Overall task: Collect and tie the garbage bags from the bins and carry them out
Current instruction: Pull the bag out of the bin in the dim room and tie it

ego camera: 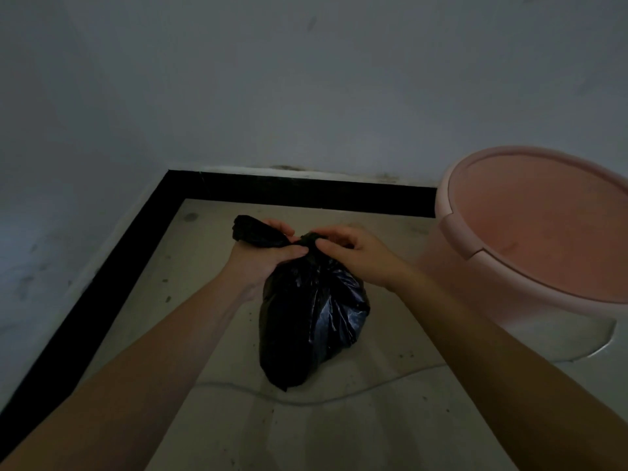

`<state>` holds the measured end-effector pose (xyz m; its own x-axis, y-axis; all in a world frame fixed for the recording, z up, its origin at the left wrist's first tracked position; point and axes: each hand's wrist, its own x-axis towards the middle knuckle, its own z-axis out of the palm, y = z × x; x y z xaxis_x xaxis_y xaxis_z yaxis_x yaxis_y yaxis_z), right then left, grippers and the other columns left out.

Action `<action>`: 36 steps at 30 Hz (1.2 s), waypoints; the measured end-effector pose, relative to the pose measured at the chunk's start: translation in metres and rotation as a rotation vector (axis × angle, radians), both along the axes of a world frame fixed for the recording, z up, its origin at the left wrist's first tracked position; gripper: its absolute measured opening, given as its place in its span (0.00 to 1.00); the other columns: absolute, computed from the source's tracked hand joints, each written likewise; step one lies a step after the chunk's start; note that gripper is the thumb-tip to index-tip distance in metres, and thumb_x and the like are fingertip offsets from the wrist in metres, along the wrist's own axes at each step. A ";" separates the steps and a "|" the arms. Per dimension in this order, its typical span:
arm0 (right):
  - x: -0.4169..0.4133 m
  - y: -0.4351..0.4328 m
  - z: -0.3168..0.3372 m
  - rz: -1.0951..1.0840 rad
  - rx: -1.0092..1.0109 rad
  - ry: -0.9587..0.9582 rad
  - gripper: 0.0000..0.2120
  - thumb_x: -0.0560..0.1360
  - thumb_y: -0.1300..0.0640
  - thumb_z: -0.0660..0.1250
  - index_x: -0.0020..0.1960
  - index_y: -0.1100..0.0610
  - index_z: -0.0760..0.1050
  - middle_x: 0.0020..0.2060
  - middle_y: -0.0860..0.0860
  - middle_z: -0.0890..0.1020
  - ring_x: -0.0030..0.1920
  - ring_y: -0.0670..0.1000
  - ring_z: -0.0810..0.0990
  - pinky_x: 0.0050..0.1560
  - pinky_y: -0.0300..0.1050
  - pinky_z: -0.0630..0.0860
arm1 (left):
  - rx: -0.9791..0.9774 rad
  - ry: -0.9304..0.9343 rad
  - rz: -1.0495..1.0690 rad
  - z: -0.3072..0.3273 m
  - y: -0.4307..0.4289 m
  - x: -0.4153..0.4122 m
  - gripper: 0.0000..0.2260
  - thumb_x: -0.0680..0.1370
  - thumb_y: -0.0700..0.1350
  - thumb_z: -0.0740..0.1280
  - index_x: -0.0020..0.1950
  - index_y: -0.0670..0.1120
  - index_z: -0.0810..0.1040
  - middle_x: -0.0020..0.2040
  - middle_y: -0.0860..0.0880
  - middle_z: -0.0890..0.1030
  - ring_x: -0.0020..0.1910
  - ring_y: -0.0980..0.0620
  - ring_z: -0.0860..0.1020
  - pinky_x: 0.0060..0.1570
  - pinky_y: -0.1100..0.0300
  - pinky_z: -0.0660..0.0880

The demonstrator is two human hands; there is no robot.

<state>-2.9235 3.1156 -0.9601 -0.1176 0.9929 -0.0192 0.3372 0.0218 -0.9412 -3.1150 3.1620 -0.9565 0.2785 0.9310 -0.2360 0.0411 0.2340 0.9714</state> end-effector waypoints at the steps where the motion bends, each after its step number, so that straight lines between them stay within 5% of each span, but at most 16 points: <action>1: 0.000 0.001 -0.004 0.004 0.043 -0.062 0.10 0.79 0.51 0.66 0.58 0.52 0.80 0.47 0.48 0.83 0.49 0.45 0.82 0.51 0.41 0.80 | 0.006 -0.003 0.000 0.000 0.000 0.000 0.14 0.68 0.29 0.76 0.45 0.43 0.77 0.36 0.51 0.84 0.38 0.54 0.84 0.36 0.64 0.78; 3: 0.002 0.006 -0.013 -0.054 0.085 -0.349 0.09 0.78 0.42 0.63 0.51 0.44 0.77 0.47 0.47 0.79 0.52 0.50 0.78 0.57 0.53 0.75 | 0.043 0.004 0.011 -0.001 0.000 0.000 0.12 0.68 0.30 0.77 0.44 0.42 0.79 0.38 0.49 0.84 0.40 0.54 0.84 0.39 0.64 0.79; 7: 0.016 -0.001 -0.029 -0.049 0.460 -1.054 0.11 0.81 0.49 0.57 0.53 0.53 0.75 0.50 0.53 0.75 0.53 0.56 0.72 0.57 0.52 0.60 | 0.068 0.105 -0.014 -0.008 0.004 -0.009 0.10 0.69 0.33 0.78 0.45 0.40 0.80 0.43 0.44 0.83 0.47 0.48 0.84 0.46 0.59 0.82; 9: 0.032 -0.009 -0.041 -0.014 0.578 -1.192 0.12 0.80 0.51 0.57 0.51 0.56 0.76 0.48 0.55 0.76 0.50 0.58 0.73 0.56 0.54 0.62 | 0.040 0.164 -0.038 -0.014 0.007 -0.018 0.11 0.70 0.32 0.77 0.48 0.39 0.79 0.43 0.43 0.80 0.48 0.47 0.82 0.44 0.58 0.83; 12: 0.043 -0.019 -0.055 -0.009 0.469 -1.239 0.12 0.79 0.51 0.56 0.51 0.55 0.76 0.47 0.55 0.76 0.49 0.58 0.74 0.56 0.55 0.63 | -0.050 0.218 -0.038 -0.023 0.006 -0.024 0.16 0.71 0.32 0.76 0.55 0.41 0.75 0.47 0.42 0.79 0.46 0.48 0.82 0.40 0.60 0.82; 17: 0.036 -0.032 -0.071 -0.188 -0.065 -0.879 0.12 0.79 0.45 0.58 0.58 0.50 0.73 0.61 0.53 0.70 0.63 0.56 0.68 0.63 0.52 0.66 | -0.207 0.336 -0.069 -0.047 -0.005 -0.015 0.15 0.73 0.44 0.76 0.58 0.47 0.78 0.57 0.50 0.80 0.54 0.51 0.79 0.52 0.59 0.76; 20: 0.031 -0.032 -0.078 -0.374 -0.405 -0.456 0.21 0.77 0.43 0.63 0.66 0.50 0.64 0.69 0.54 0.64 0.69 0.58 0.66 0.68 0.53 0.68 | -0.233 0.537 0.034 -0.070 -0.006 -0.015 0.47 0.59 0.64 0.79 0.73 0.46 0.70 0.68 0.47 0.73 0.65 0.47 0.74 0.67 0.51 0.73; 22: 0.023 -0.031 -0.083 -0.463 -0.556 -0.208 0.34 0.75 0.40 0.65 0.74 0.48 0.53 0.72 0.56 0.61 0.69 0.60 0.67 0.68 0.54 0.68 | -0.296 0.546 0.026 -0.084 -0.009 -0.016 0.54 0.57 0.69 0.76 0.77 0.48 0.65 0.72 0.48 0.69 0.68 0.46 0.72 0.69 0.50 0.70; 25: 0.013 -0.029 -0.093 -0.505 -0.555 -0.028 0.41 0.71 0.38 0.67 0.76 0.40 0.47 0.72 0.56 0.65 0.67 0.58 0.71 0.68 0.55 0.70 | -0.390 0.350 0.025 -0.076 -0.027 -0.008 0.32 0.72 0.56 0.75 0.73 0.49 0.71 0.65 0.49 0.77 0.58 0.50 0.78 0.63 0.54 0.74; 30: 0.002 -0.022 -0.085 -0.554 -0.348 -0.044 0.27 0.74 0.44 0.64 0.70 0.43 0.59 0.62 0.52 0.74 0.56 0.52 0.77 0.57 0.54 0.78 | -0.279 0.252 0.211 -0.064 -0.038 0.000 0.08 0.77 0.50 0.72 0.55 0.53 0.78 0.52 0.52 0.81 0.51 0.52 0.80 0.51 0.58 0.76; 36: -0.015 -0.021 -0.042 -0.600 -0.286 0.012 0.27 0.73 0.45 0.63 0.70 0.43 0.60 0.62 0.50 0.74 0.58 0.51 0.77 0.60 0.57 0.76 | -0.199 0.186 0.329 -0.012 -0.045 0.000 0.03 0.78 0.48 0.70 0.51 0.56 0.81 0.52 0.54 0.83 0.53 0.52 0.81 0.57 0.53 0.77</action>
